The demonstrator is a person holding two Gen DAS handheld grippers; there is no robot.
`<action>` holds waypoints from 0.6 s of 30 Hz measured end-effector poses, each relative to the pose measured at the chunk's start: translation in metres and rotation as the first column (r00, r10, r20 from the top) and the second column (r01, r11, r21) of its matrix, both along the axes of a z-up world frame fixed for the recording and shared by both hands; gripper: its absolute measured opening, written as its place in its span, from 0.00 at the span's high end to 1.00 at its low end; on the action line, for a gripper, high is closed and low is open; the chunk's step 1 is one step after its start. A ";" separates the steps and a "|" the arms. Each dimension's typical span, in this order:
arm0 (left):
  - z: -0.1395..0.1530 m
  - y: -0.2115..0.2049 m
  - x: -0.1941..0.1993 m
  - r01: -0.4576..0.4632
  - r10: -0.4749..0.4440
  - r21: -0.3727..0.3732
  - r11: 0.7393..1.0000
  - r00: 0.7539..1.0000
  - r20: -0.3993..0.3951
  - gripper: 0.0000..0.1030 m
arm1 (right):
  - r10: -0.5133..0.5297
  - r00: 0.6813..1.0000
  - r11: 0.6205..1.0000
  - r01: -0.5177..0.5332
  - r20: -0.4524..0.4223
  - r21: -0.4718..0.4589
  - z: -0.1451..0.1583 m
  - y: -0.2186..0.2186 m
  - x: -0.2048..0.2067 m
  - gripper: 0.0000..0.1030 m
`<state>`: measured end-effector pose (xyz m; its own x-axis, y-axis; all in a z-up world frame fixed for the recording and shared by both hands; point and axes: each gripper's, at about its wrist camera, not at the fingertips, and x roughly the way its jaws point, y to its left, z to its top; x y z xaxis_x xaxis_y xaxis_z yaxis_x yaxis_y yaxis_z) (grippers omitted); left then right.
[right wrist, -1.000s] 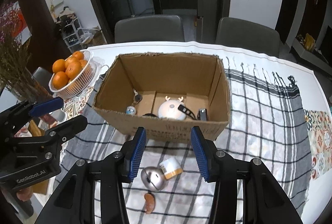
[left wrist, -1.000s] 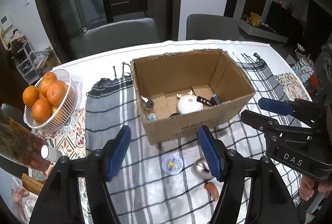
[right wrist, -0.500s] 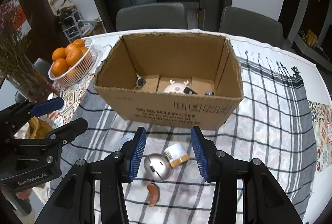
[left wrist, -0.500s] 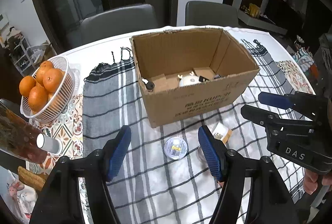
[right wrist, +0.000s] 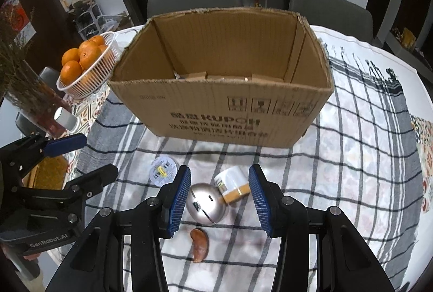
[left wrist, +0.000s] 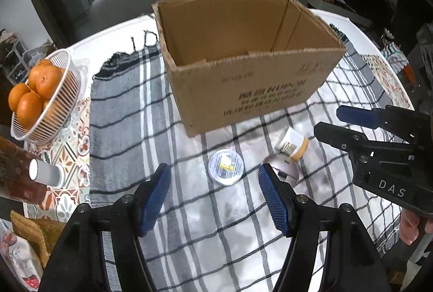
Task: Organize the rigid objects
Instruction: 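Move both tools back toward the tin and jar on the cloth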
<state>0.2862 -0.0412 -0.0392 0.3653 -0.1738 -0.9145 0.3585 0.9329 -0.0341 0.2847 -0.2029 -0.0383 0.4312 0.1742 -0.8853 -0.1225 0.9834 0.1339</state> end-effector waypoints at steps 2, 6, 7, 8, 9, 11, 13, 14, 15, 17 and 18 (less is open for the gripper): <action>-0.006 0.000 0.002 0.001 -0.001 0.000 1.000 1.000 -0.017 0.36 | -0.001 1.000 1.000 0.001 -0.012 0.004 -0.006 0.000 0.000 0.55; -0.019 -0.001 0.005 0.005 -0.005 -0.001 1.000 0.998 -0.055 0.35 | -0.002 1.000 1.000 0.002 -0.031 0.005 -0.016 0.001 0.003 0.55; -0.021 -0.002 0.006 0.005 -0.006 -0.001 1.000 0.998 -0.064 0.36 | -0.002 0.999 1.000 0.002 -0.037 0.007 -0.019 0.002 0.003 0.55; -0.025 -0.002 0.007 0.005 -0.005 -0.004 1.000 0.997 -0.074 0.36 | -0.002 0.999 1.000 0.002 -0.041 0.008 -0.021 0.002 0.004 0.55; -0.029 -0.002 0.008 0.002 -0.002 -0.007 1.000 0.996 -0.088 0.36 | -0.002 0.999 1.000 0.003 -0.045 0.010 -0.024 0.001 0.005 0.55; -0.033 -0.003 0.010 -0.005 0.004 -0.013 1.000 0.995 -0.102 0.36 | -0.006 0.998 1.000 0.007 -0.056 0.015 -0.030 0.001 0.006 0.55; -0.039 -0.004 0.013 -0.013 0.011 -0.015 1.000 0.993 -0.115 0.36 | -0.013 0.998 1.000 0.015 -0.069 0.023 -0.036 0.000 0.008 0.55; -0.041 -0.005 0.014 -0.016 0.014 -0.018 1.000 0.992 -0.123 0.36 | -0.017 0.997 0.999 0.019 -0.077 0.029 -0.040 -0.001 0.009 0.55; -0.044 -0.006 0.016 -0.020 0.017 -0.021 1.000 0.991 -0.131 0.36 | -0.019 0.996 0.999 0.022 -0.083 0.033 -0.043 -0.001 0.010 0.55; -0.047 -0.007 0.019 -0.030 0.027 -0.020 0.999 0.990 -0.138 0.36 | -0.026 0.995 0.999 0.031 -0.097 0.043 -0.050 -0.003 0.011 0.55; -0.050 -0.007 0.021 -0.036 0.032 -0.023 0.999 0.989 -0.146 0.36 | -0.030 0.994 0.998 0.034 -0.101 0.046 -0.052 -0.004 0.012 0.55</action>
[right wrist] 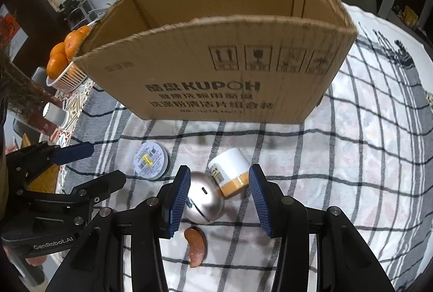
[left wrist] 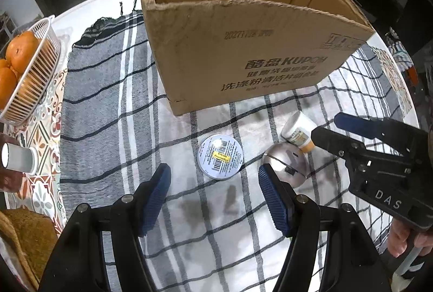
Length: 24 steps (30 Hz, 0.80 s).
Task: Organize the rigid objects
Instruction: 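Move both tools back toward the tin and jar on the cloth, then grasp the barcode-labelled tin with the left tool while the right tool grasps the white-orange jar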
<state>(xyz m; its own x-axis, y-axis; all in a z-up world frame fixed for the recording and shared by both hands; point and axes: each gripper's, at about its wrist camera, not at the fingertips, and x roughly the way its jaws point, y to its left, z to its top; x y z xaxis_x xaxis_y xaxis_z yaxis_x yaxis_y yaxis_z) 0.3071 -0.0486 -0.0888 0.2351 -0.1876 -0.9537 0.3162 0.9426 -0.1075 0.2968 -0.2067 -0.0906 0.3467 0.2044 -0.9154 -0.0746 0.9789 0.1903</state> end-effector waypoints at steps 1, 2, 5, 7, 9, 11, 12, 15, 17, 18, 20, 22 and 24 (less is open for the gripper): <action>-0.002 0.000 0.001 -0.005 0.005 -0.005 1.000 1.000 -0.007 0.36 | -0.004 1.000 1.000 0.004 -0.005 0.003 -0.003 -0.001 0.001 0.55; -0.004 -0.001 0.003 -0.010 0.010 -0.011 1.000 1.000 -0.014 0.36 | -0.005 1.000 1.000 0.005 -0.007 0.006 -0.005 -0.001 0.002 0.55; -0.009 -0.001 0.007 -0.036 0.035 -0.029 0.999 0.999 -0.039 0.36 | -0.011 1.000 1.000 0.011 -0.020 0.028 -0.012 -0.002 0.005 0.55; -0.013 -0.002 0.009 -0.051 0.049 -0.045 0.998 0.997 -0.052 0.36 | -0.016 0.999 0.999 0.017 -0.027 0.036 -0.015 -0.003 0.007 0.55; -0.017 -0.003 0.012 -0.064 0.062 -0.038 0.997 0.996 -0.056 0.36 | -0.016 0.999 0.999 0.017 -0.034 0.047 -0.019 -0.004 0.009 0.55; -0.020 -0.003 0.014 -0.077 0.074 -0.042 0.996 0.995 -0.068 0.36 | -0.014 0.999 0.999 0.016 -0.043 0.049 -0.023 -0.005 0.010 0.55; -0.022 -0.004 0.015 -0.080 0.077 -0.046 0.996 0.994 -0.073 0.36 | -0.015 0.999 0.999 0.017 -0.043 0.043 -0.024 -0.005 0.011 0.55; -0.027 -0.005 0.019 -0.095 0.091 -0.045 0.994 0.992 -0.086 0.36 | -0.021 0.998 0.999 0.024 -0.054 0.046 -0.029 -0.006 0.013 0.55; -0.031 -0.005 0.021 -0.102 0.098 -0.040 0.994 0.991 -0.091 0.36 | -0.022 0.998 0.999 0.025 -0.061 0.048 -0.032 -0.007 0.015 0.55; -0.034 -0.007 0.023 -0.108 0.105 -0.033 0.994 0.990 -0.093 0.36 | -0.022 0.998 0.999 0.024 -0.062 0.045 -0.033 -0.007 0.015 0.55; -0.037 -0.008 0.024 -0.115 0.112 -0.025 0.993 0.989 -0.097 0.36 | -0.015 0.998 0.999 0.017 -0.063 0.030 -0.036 -0.006 0.016 0.55; -0.041 -0.010 0.025 -0.123 0.122 -0.007 0.992 0.988 -0.096 0.36 | -0.011 0.998 1.000 0.012 -0.057 0.014 -0.037 -0.005 0.016 0.55; -0.045 -0.012 0.027 -0.130 0.131 0.011 0.991 0.987 -0.092 0.36 | -0.012 0.998 1.000 0.013 -0.057 0.010 -0.039 -0.005 0.017 0.55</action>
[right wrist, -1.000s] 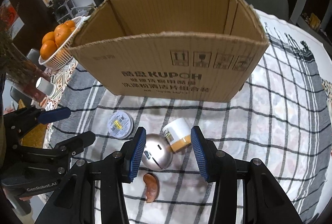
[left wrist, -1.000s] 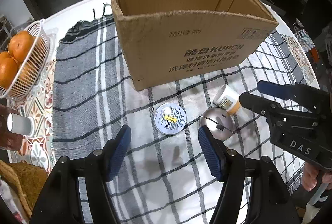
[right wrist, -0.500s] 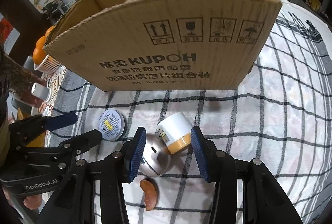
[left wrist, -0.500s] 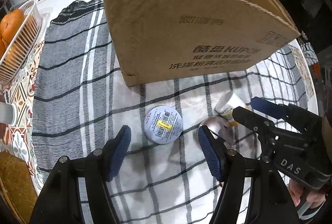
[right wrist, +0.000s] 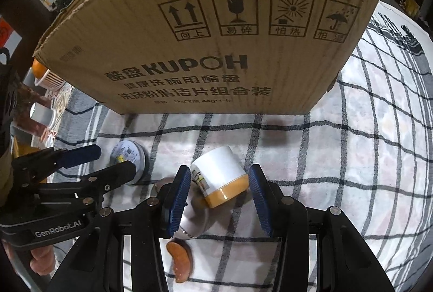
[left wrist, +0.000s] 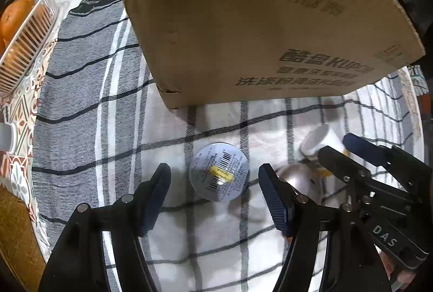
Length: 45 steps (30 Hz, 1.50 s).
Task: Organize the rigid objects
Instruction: 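Grasp the barcode-labelled tin with the left tool while the right tool grasps the white-orange jar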
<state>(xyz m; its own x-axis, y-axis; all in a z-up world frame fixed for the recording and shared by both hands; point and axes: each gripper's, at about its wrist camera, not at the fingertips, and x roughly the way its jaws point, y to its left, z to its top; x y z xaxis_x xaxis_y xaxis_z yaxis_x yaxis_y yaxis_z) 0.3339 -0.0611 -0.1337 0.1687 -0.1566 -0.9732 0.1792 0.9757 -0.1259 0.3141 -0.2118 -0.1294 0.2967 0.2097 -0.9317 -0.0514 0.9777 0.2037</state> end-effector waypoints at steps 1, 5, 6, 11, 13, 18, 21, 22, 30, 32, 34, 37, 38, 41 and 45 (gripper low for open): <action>-0.002 -0.001 0.001 -0.001 0.001 -0.003 1.000 1.000 -0.006 0.36 | -0.002 1.000 1.000 0.002 -0.001 -0.002 -0.001 0.000 0.001 0.55; -0.006 -0.005 0.003 -0.016 0.016 0.008 1.000 1.000 -0.009 0.36 | -0.003 1.000 1.000 0.003 -0.006 -0.011 -0.006 -0.001 0.002 0.55; -0.008 -0.007 0.003 -0.020 0.020 0.009 1.000 1.000 -0.011 0.36 | -0.003 1.000 1.000 0.003 -0.007 -0.004 -0.007 -0.002 0.002 0.55; -0.013 -0.011 0.006 -0.040 0.041 0.013 0.999 0.999 -0.018 0.36 | 0.006 1.000 1.000 -0.006 -0.024 0.028 -0.016 0.000 0.006 0.54; -0.017 -0.013 0.008 -0.045 0.045 0.018 0.999 0.999 -0.021 0.36 | 0.007 1.000 1.000 -0.006 -0.027 0.028 -0.018 0.002 0.008 0.53; -0.027 -0.017 0.006 -0.056 0.057 0.038 0.998 0.998 -0.020 0.38 | -0.001 0.999 1.000 0.002 -0.044 0.027 -0.025 0.004 0.010 0.53; -0.027 -0.013 0.003 -0.057 0.057 0.036 0.998 0.998 -0.012 0.44 | -0.009 0.999 0.999 0.011 -0.050 0.038 -0.029 0.000 0.009 0.53; -0.027 -0.015 0.002 -0.057 0.058 0.030 0.998 0.998 -0.012 0.49 | -0.012 0.999 0.999 0.014 -0.050 0.043 -0.030 0.002 0.009 0.53; -0.023 -0.014 -0.005 -0.063 0.064 0.015 0.998 0.998 -0.010 0.51 | -0.042 0.998 0.997 0.045 -0.050 0.064 -0.030 -0.005 0.008 0.55; -0.019 -0.013 -0.009 -0.062 0.062 0.014 0.998 0.998 0.001 0.51 | -0.046 0.998 0.997 0.048 -0.045 0.062 -0.027 -0.008 0.006 0.56; -0.012 -0.010 -0.011 -0.060 0.060 0.014 0.998 0.998 0.017 0.51 | -0.048 0.998 0.997 0.051 -0.037 0.060 -0.024 -0.009 0.004 0.58; -0.006 -0.010 -0.014 -0.056 0.055 0.013 0.998 0.998 0.028 0.51 | -0.053 0.998 0.997 0.055 -0.022 0.055 -0.016 -0.010 0.002 0.59; -0.005 -0.010 -0.016 -0.055 0.054 0.015 0.998 0.998 0.032 0.51 | -0.053 0.998 0.997 0.054 -0.017 0.049 -0.015 -0.011 0.000 0.59; 0.001 -0.009 -0.021 -0.053 0.052 0.014 0.999 0.997 0.050 0.51 | -0.047 0.999 0.998 0.047 -0.002 0.035 -0.010 -0.011 -0.005 0.59; 0.010 -0.007 -0.022 -0.051 0.051 0.006 0.999 0.997 0.058 0.51 | -0.049 0.999 0.998 0.049 0.002 0.041 -0.006 -0.014 -0.007 0.59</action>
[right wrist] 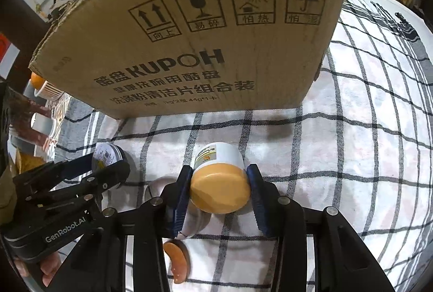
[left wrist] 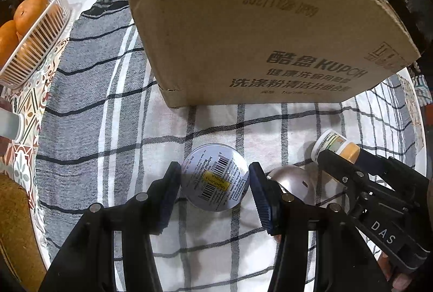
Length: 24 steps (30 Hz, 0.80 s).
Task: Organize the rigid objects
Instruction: 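Grasp the barcode-labelled tin with the left tool while the right tool grasps the white-orange jar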
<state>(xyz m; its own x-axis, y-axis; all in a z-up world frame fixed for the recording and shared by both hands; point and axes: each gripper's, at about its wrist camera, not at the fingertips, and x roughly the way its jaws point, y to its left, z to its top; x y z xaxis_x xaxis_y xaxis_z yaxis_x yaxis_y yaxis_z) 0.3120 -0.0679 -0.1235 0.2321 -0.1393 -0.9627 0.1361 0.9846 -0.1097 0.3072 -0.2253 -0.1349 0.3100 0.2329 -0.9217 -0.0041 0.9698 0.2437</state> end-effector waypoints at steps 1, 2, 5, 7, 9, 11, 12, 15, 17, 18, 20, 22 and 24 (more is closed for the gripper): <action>0.001 0.000 -0.001 0.000 0.000 0.000 1.000 1.000 0.001 0.51 | 0.000 1.000 1.000 0.000 0.002 -0.001 -0.001 0.004 0.001 0.59; 0.003 0.001 -0.002 0.000 0.000 0.000 1.000 1.000 0.002 0.51 | 0.000 1.000 1.000 0.000 0.004 -0.002 0.000 0.005 0.000 0.59; 0.009 0.000 -0.008 0.003 -0.003 -0.003 1.000 1.000 0.008 0.51 | 0.001 1.000 1.000 -0.001 0.011 -0.001 0.004 0.004 -0.003 0.59; 0.014 -0.001 -0.012 0.006 -0.006 -0.006 1.000 1.000 0.017 0.51 | 0.000 1.000 1.000 0.000 0.018 -0.001 0.008 0.002 -0.004 0.59; 0.021 -0.001 -0.013 0.007 -0.007 -0.006 1.000 1.000 0.025 0.51 | -0.001 1.000 1.000 0.001 0.023 0.001 0.011 0.002 -0.006 0.59; 0.023 0.006 -0.007 0.007 -0.007 -0.010 1.000 0.999 0.032 0.51 | 0.000 1.000 1.000 0.000 0.032 0.000 0.016 0.000 -0.008 0.59; 0.026 0.009 -0.006 0.008 -0.007 -0.015 1.000 0.999 0.037 0.51 | 0.000 0.999 1.000 0.000 0.036 0.000 0.018 0.000 -0.010 0.59; 0.036 0.017 -0.008 0.008 -0.006 -0.024 1.000 0.998 0.055 0.51 | 0.003 0.999 1.000 -0.003 0.052 -0.001 0.027 0.001 -0.012 0.59; 0.042 0.017 -0.010 0.008 -0.006 -0.025 1.000 0.998 0.070 0.51 | 0.005 0.998 1.000 -0.004 0.063 -0.004 0.033 0.002 -0.014 0.59; 0.046 0.017 -0.011 0.009 -0.007 -0.024 1.000 0.997 0.080 0.51 | 0.005 0.998 1.000 -0.005 0.069 -0.005 0.036 0.002 -0.015 0.59; 0.048 0.013 -0.012 0.012 -0.009 -0.024 1.000 0.995 0.097 0.51 | 0.007 0.996 1.000 -0.006 0.084 -0.009 0.044 0.001 -0.018 0.59; 0.054 0.011 -0.013 0.014 -0.012 -0.024 1.000 0.993 0.114 0.51 | 0.007 0.995 1.000 -0.005 0.098 -0.014 0.050 0.000 -0.020 0.59; 0.060 0.011 -0.015 0.018 -0.014 -0.025 1.000 0.991 0.130 0.51 | 0.007 0.994 1.000 -0.004 0.112 -0.021 0.058 0.000 -0.022 0.59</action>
<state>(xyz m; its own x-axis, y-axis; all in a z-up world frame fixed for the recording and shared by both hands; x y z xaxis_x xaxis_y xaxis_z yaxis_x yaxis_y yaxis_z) 0.2975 -0.0569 -0.0636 0.3520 -0.1688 -0.9207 0.1664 0.9792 -0.1159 0.2848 -0.2256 -0.0769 0.4106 0.2158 -0.8859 -0.0355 0.9746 0.2210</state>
